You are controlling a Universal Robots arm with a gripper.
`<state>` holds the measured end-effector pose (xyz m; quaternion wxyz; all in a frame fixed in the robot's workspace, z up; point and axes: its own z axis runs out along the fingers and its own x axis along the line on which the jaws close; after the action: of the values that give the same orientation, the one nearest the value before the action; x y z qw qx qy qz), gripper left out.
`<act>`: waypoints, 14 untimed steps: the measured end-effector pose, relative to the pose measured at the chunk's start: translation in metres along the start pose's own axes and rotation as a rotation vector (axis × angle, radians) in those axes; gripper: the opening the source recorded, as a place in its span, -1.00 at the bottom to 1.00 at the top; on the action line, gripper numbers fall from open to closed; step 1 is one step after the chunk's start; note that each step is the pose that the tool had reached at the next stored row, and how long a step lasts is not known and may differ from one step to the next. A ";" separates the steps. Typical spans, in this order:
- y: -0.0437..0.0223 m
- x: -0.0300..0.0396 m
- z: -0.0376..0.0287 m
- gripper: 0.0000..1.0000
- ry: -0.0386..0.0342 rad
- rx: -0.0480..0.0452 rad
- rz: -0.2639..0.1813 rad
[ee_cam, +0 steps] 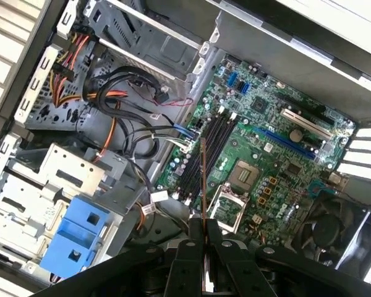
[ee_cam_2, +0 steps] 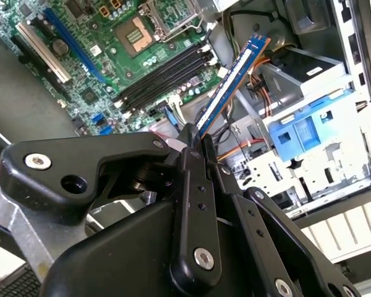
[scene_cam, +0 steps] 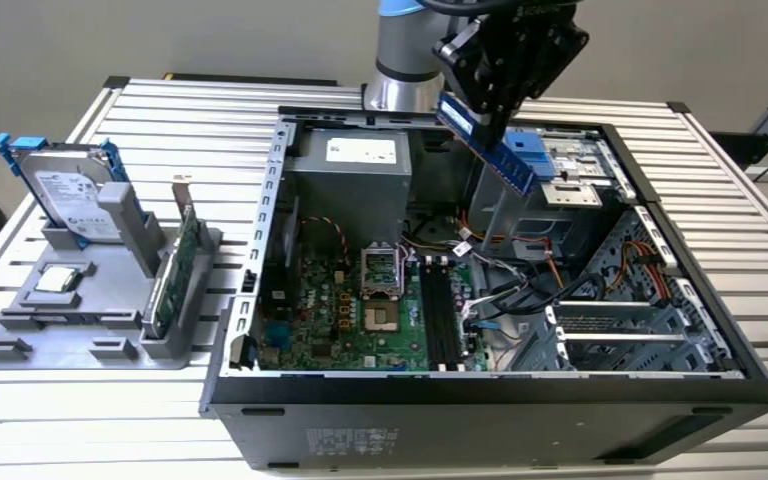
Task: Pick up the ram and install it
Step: 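Insert the ram into the slot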
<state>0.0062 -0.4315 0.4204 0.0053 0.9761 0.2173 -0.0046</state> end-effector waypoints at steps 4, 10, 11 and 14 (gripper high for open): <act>0.0001 0.0000 0.0000 -1.00 -0.0003 0.0004 0.037; 0.0003 -0.0001 0.0000 -1.00 -0.0007 0.0010 0.085; 0.0003 -0.0001 0.0000 -1.00 -0.0008 0.0011 0.094; 0.0005 -0.0002 0.0000 -1.00 -0.0010 0.0014 0.121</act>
<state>0.0062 -0.4320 0.4203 0.0050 0.9874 0.1579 -0.0049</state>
